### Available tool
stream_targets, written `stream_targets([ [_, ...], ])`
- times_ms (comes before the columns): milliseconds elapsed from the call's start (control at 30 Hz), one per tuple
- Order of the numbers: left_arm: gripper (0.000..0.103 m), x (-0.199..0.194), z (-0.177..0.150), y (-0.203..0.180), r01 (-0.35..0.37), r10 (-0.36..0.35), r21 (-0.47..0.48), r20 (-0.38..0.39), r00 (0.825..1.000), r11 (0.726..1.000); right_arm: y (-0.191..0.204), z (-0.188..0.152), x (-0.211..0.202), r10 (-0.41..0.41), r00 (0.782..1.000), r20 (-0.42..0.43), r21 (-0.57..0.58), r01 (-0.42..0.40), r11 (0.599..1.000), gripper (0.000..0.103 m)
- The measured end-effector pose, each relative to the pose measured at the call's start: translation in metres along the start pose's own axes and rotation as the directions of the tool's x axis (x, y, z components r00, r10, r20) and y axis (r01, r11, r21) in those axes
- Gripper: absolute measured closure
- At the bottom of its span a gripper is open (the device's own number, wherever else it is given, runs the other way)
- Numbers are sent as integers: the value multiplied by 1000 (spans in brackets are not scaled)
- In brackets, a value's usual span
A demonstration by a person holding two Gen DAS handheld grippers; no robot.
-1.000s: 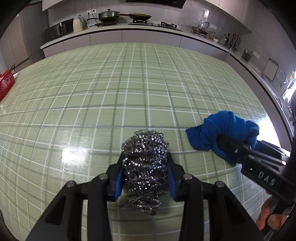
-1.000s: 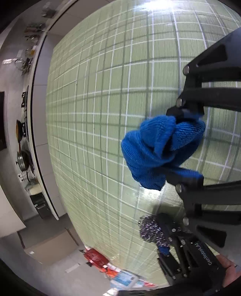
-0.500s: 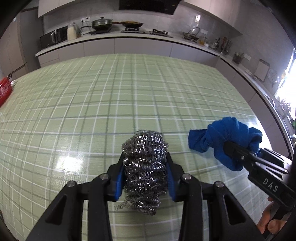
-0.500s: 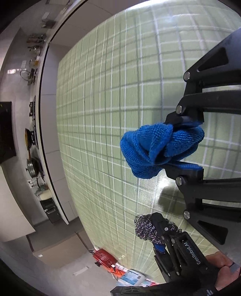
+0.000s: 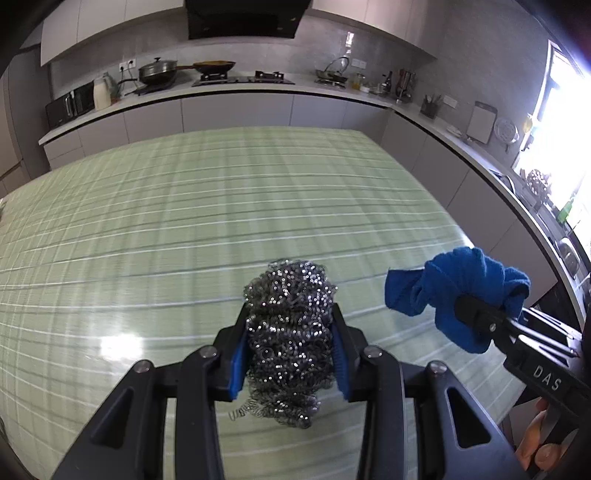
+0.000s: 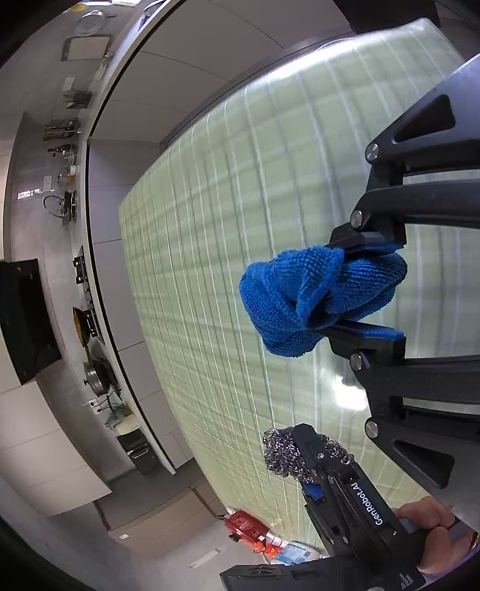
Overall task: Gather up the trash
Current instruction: 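Carry steel wool and rag to the black bin and open both grippers over it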
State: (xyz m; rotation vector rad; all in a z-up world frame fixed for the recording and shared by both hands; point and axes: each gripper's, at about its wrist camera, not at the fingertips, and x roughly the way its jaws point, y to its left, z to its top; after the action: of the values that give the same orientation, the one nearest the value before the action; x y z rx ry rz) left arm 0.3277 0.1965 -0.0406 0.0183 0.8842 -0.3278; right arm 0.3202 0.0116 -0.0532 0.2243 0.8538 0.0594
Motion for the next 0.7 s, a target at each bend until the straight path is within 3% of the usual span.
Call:
stream_targets([
  [167, 64, 8, -7, -71, -14, 14, -7, 11, 1000, 1000, -79, -12, -30, 19, 1000, 3, -2, -19, 1000, 71],
  [400, 64, 18, -18, -159, 47, -48, -49, -13, 999, 998, -191, -25, -75, -5, 1000, -22, 16, 5, 1000, 71],
  [700, 64, 26, -16, -225, 121, -120, 53, -24, 992, 991, -281, -43, -113, -84, 996, -11, 139, 84, 987, 72],
])
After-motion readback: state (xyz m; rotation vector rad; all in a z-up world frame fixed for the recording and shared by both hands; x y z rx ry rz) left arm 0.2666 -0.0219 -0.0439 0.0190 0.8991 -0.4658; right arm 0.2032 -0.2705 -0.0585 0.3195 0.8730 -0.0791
